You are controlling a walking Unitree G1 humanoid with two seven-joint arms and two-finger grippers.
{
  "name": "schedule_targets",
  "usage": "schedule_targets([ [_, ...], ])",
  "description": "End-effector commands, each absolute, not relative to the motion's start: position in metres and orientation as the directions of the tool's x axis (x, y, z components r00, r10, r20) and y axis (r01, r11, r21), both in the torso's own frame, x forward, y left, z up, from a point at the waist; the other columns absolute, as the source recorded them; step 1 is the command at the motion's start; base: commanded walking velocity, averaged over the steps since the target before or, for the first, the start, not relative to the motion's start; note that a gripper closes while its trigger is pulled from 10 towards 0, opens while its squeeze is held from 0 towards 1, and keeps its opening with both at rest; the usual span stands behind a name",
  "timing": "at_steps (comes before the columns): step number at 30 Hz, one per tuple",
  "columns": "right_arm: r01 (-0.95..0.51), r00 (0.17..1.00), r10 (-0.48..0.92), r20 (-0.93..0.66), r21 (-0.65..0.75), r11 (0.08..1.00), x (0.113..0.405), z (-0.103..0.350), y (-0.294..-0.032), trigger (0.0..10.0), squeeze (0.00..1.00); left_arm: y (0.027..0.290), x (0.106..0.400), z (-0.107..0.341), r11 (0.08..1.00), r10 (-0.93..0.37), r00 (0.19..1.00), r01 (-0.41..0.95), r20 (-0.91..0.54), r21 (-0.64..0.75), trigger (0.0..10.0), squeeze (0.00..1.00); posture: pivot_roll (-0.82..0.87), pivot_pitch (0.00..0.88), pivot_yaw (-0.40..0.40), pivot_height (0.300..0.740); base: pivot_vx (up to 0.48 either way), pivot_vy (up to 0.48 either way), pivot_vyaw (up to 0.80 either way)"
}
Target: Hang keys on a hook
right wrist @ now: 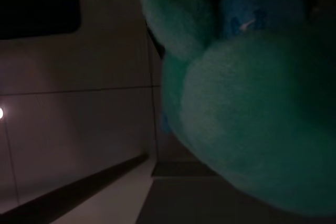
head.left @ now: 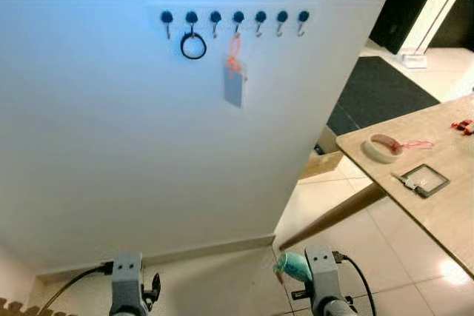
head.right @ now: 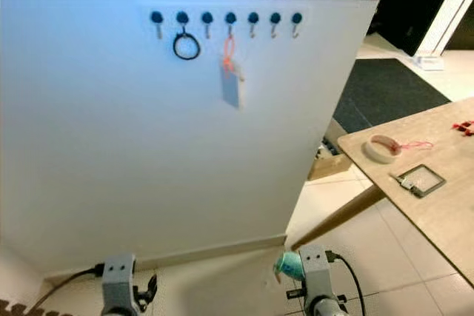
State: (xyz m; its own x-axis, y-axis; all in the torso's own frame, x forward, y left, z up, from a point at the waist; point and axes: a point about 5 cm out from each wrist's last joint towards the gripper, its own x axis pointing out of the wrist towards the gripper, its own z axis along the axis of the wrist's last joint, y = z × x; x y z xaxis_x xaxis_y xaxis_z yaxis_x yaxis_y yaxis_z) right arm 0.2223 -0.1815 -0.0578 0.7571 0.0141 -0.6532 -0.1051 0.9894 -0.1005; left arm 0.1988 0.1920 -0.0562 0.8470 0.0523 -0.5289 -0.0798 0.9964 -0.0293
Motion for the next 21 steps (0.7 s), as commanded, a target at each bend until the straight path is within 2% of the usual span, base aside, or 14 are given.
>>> schedule_targets([
  [1,-0.118,0.746,0.02,-0.665,-0.102,0.988,0.2177,-0.0607,-0.1816,10.0,0.0,0.1892,0.1952,-0.0589,0.995,0.056,0.842,-0.094,-0.536,-0.044,10.0,0.0,0.05,0.069,-0.058,0.74,0.341,0.0,0.0],
  [6,-0.119,0.746,0.022,-0.665,-0.101,0.988,0.2173,-0.061,-0.1813,10.0,0.0,0.1893,0.196,-0.0576,0.994,0.059,0.851,-0.098,-0.523,-0.047,10.0,0.0,0.05,0.069,-0.06,0.74,0.32,0.0,0.0],
  [21,-0.138,0.747,0.034,-0.664,-0.104,0.985,0.2194,-0.0599,-0.1799,10.0,0.0,0.197,0.1939,-0.0542,0.987,0.117,0.871,-0.157,-0.477,-0.045,10.0,0.0,0.05,0.069,-0.066,0.74,0.0,0.0,0.0],
])
